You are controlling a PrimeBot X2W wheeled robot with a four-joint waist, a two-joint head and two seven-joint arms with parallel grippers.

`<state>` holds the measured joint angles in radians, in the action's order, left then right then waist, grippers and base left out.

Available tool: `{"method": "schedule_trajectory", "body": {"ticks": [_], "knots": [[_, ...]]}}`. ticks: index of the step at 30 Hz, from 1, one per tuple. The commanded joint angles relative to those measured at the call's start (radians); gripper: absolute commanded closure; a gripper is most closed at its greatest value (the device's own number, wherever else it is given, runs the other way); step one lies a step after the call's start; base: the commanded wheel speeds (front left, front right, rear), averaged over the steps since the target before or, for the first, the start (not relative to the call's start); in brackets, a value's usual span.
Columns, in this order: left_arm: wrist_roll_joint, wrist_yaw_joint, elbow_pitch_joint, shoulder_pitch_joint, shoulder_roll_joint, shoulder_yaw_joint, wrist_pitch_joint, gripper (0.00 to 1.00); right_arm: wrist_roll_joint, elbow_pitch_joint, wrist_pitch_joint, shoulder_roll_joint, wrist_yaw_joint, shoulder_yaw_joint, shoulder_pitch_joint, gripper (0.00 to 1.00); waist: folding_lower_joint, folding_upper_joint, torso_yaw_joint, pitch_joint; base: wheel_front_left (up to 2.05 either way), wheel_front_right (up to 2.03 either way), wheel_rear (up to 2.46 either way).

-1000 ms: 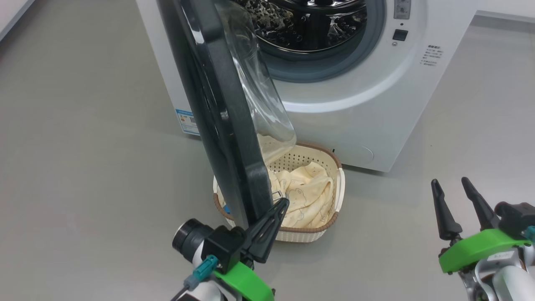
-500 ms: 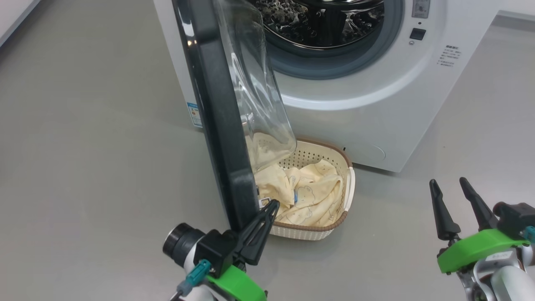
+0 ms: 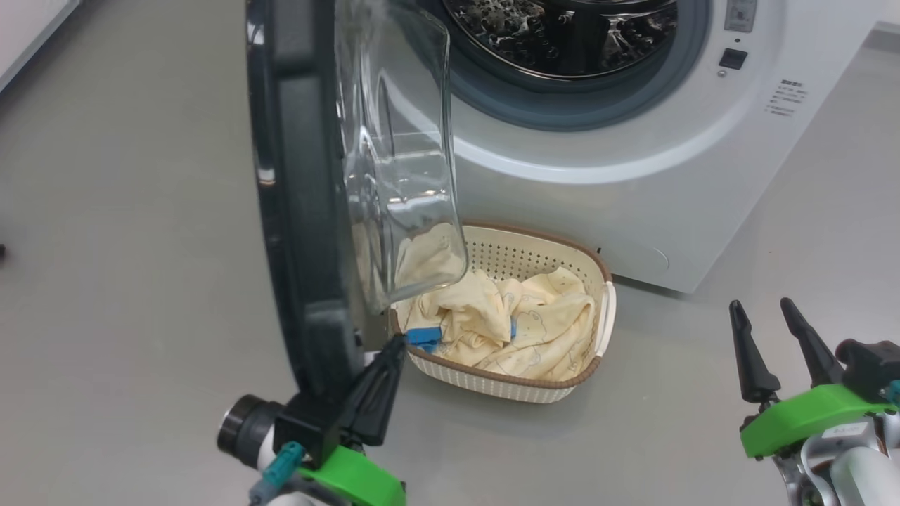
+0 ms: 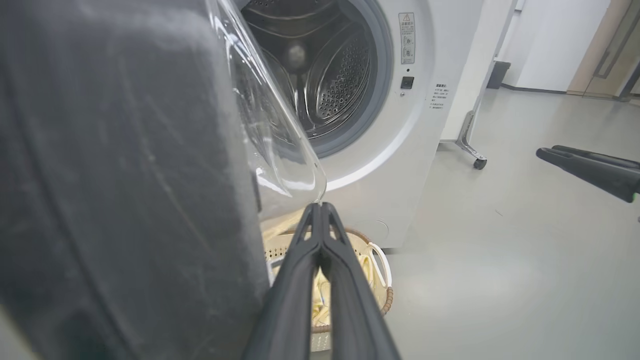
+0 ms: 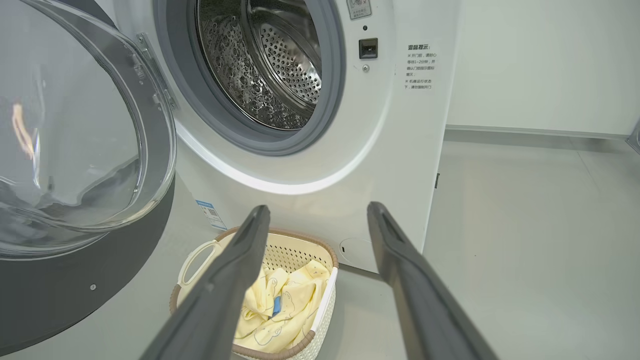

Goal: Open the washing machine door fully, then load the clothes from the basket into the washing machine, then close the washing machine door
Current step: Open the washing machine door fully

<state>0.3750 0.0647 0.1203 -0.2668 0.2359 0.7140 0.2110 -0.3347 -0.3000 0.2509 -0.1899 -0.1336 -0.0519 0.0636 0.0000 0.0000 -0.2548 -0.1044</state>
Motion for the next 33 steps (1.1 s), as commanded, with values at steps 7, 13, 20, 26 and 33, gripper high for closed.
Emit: {"method": "schedule_trajectory", "body": {"ticks": [7,13,20,26,33], "knots": [[0.031,0.044,-0.026,-0.019,0.046,-0.098,0.005,1.00,0.000,0.029,0.011,-0.028,0.003,-0.007,0.012,0.00,0.0000,0.0000,-0.064,-0.009,0.00,0.00,0.00],[0.050,0.066,-0.008,-0.014,0.056,-0.136,0.016,1.00,-0.001,0.032,0.011,-0.036,0.003,-0.010,0.020,0.00,0.0000,0.0000,-0.117,-0.015,0.00,0.00,0.00],[0.077,0.081,0.019,-0.009,0.073,-0.189,0.030,1.00,0.008,0.034,0.011,-0.040,0.003,-0.021,0.024,0.00,0.0000,0.0000,-0.158,-0.021,0.00,0.00,0.00],[0.092,0.089,0.038,-0.011,0.079,-0.227,0.040,1.00,0.014,0.038,0.011,-0.054,0.003,-0.030,0.027,0.00,0.0000,0.0000,-0.184,-0.034,0.00,0.00,0.00],[0.109,0.084,0.076,-0.023,0.073,-0.286,0.048,1.00,0.015,0.041,0.011,-0.073,0.003,-0.065,0.041,0.00,0.0000,0.0000,-0.222,-0.049,0.00,0.00,0.00]]}}
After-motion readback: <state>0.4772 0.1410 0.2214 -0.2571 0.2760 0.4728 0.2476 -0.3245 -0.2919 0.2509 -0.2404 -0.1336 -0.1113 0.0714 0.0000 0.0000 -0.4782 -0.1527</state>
